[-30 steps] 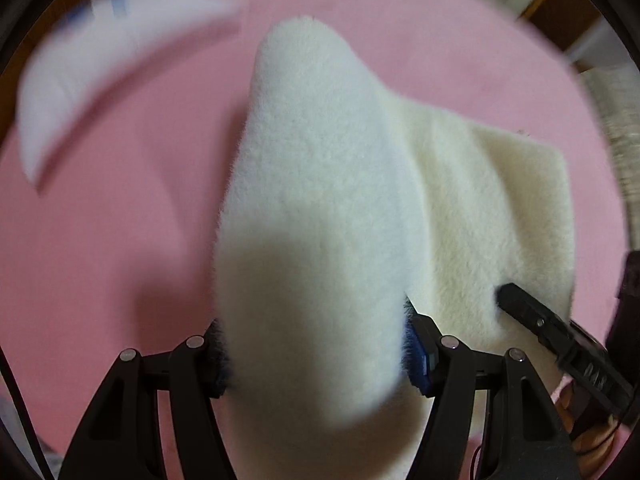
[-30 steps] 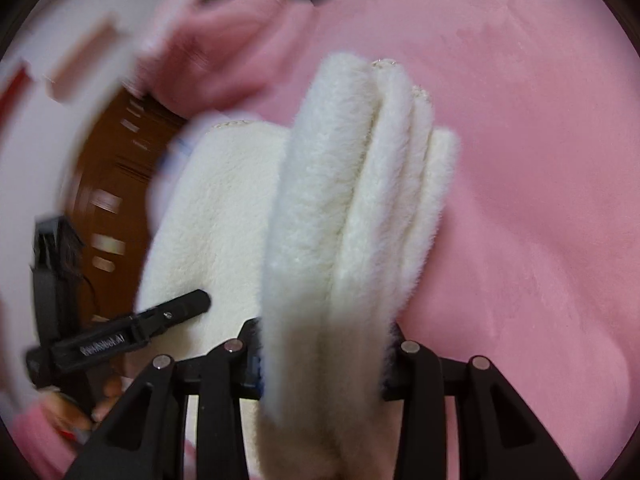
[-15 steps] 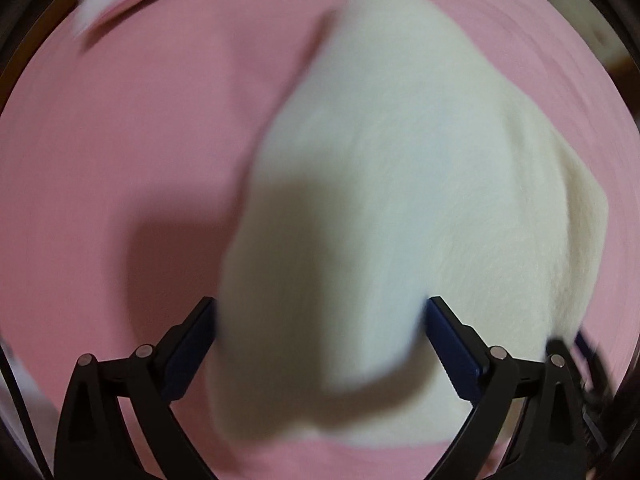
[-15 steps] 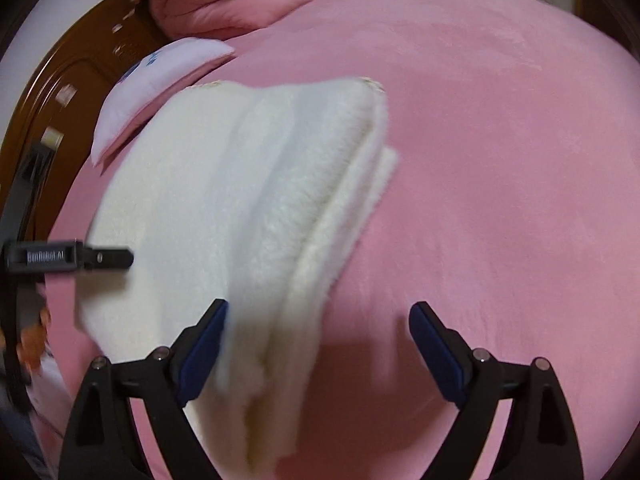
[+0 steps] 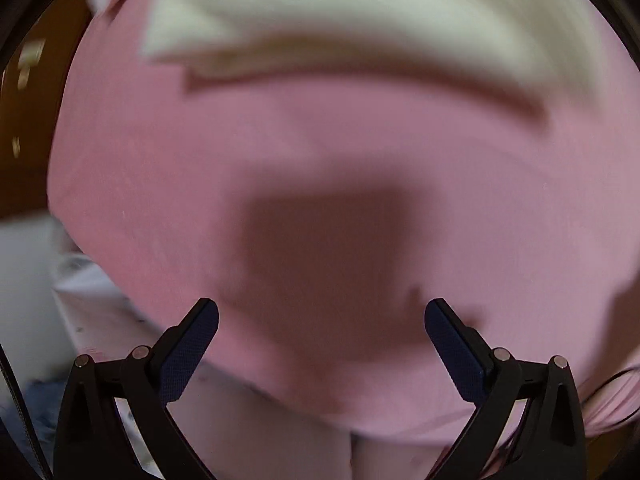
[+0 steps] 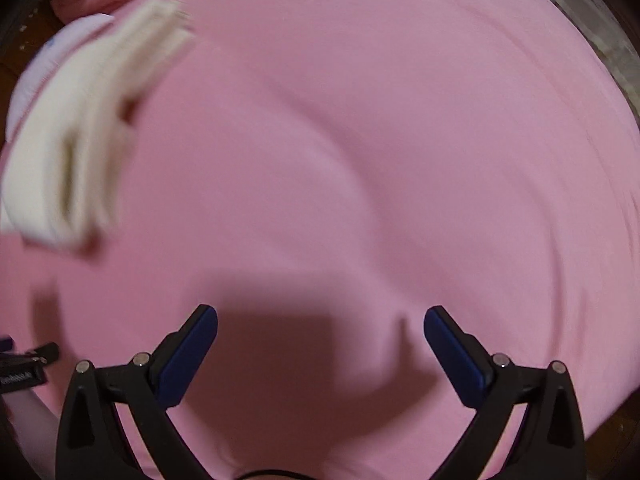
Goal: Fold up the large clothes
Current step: 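Carry the bundle toward the headboard beside the small white pillow and release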
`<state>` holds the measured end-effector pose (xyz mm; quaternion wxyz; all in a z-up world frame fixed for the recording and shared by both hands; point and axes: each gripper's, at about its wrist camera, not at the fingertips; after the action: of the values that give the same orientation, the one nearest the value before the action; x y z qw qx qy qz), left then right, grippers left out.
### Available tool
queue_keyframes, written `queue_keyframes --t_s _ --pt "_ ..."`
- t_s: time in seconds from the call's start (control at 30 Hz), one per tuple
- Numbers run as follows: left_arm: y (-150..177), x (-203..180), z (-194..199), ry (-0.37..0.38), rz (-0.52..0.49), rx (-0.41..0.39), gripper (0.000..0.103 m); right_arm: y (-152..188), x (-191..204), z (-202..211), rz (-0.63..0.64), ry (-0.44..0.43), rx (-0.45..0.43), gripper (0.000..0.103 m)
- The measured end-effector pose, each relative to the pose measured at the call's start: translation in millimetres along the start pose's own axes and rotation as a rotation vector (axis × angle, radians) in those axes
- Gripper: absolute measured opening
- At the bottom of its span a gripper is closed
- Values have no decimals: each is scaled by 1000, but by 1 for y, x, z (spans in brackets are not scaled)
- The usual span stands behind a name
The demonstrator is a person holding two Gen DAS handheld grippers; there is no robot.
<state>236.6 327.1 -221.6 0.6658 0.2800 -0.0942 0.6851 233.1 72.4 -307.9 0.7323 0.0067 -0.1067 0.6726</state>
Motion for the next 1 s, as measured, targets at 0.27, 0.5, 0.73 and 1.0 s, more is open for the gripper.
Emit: queue_keyframes --t_s 0.27,0.5,0.73,1.0 --pt "113 -137 61 -8 -106 8 102 117 -182 21 -164 148 230 103" --pt "197 -284 134 60 -144 -19 102 196 -316 93 -223 297 194 103" --pt "274 -335 266 105 -279 -459 102 249 -397 220 -318 106 -22 103" --pt "327 -290 408 298 -254 -781 102 232 -353 324 -173 49 -263 103"
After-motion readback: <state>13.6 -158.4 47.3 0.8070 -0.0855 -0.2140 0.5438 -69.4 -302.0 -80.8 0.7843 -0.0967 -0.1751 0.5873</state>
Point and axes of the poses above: each gripper's, at about its wrist camera, not at the fingertips, and z roughly against the way its jaws point, x to its left, y to its underside, and after that the axes turned 9 degrees about -y, right-handed
